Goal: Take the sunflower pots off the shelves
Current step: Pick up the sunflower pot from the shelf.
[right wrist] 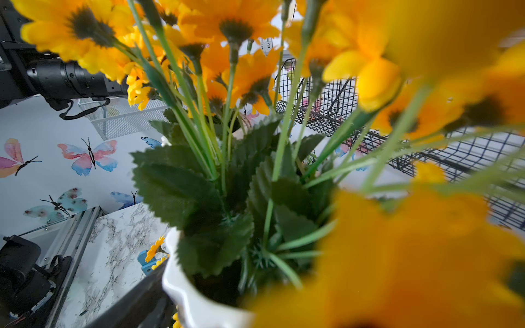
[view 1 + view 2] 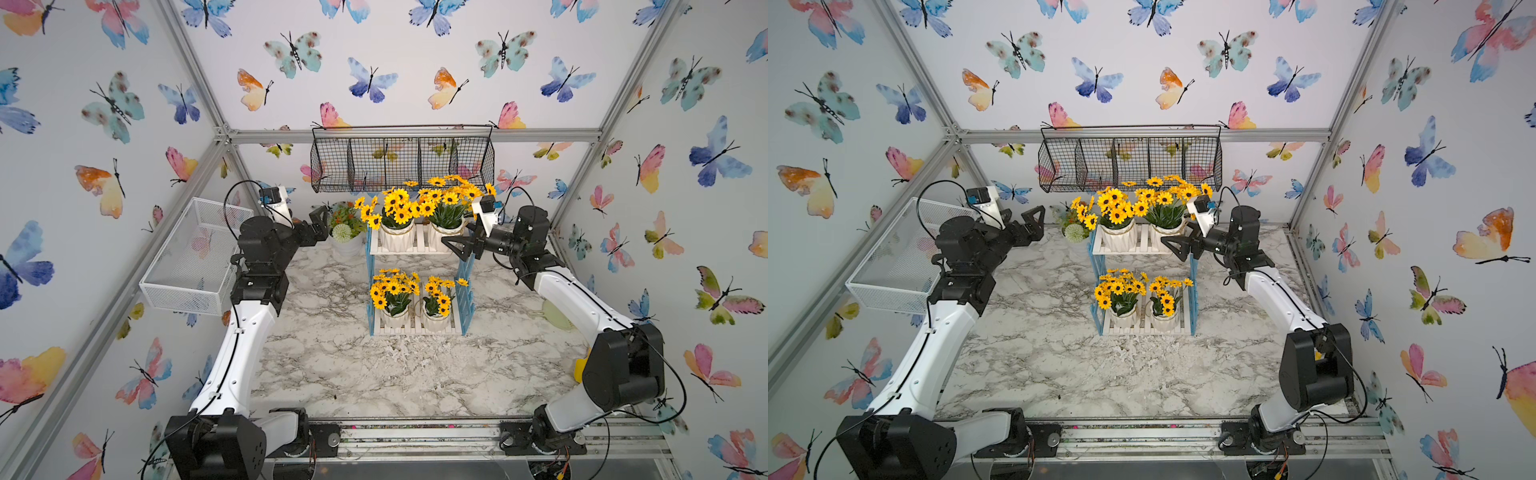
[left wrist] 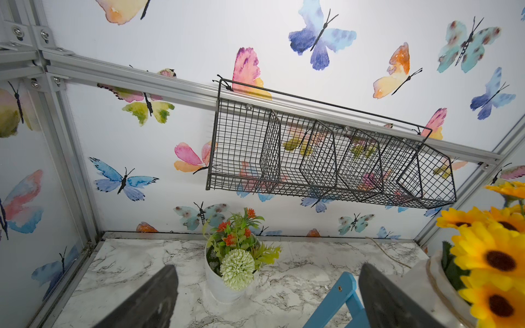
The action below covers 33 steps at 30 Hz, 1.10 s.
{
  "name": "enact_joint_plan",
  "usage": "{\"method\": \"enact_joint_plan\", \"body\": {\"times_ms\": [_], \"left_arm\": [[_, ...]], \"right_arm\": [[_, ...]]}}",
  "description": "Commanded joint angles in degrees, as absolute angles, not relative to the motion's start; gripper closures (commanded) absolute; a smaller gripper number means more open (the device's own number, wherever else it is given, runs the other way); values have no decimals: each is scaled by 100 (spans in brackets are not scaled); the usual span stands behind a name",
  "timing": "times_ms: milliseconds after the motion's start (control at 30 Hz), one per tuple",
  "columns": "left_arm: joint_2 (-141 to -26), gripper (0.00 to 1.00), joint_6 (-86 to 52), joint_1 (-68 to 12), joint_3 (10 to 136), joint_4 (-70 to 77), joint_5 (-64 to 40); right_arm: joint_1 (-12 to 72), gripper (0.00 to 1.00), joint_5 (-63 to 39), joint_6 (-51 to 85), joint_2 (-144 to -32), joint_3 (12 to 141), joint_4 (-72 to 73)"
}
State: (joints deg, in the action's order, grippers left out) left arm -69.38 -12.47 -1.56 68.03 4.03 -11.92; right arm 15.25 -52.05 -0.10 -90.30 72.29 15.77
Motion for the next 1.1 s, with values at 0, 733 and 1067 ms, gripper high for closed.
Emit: {"method": "enact_joint_plan", "body": {"times_ms": [0,733,1067], "left_arm": [[-6841,2,-1230,-138,6785,557,-1266],[-6829,2,-1257,-139,6724,624,-1284],[-6819,2,-1248,-140,6698,625,-1263]], "right_arm": [[1638,2,-5127,-36,-9123,7426,1599],[1898,1,-4493,-182,-9246,7541,1485],[1952,20,-4481,-359,-9242,7524,1276]]}}
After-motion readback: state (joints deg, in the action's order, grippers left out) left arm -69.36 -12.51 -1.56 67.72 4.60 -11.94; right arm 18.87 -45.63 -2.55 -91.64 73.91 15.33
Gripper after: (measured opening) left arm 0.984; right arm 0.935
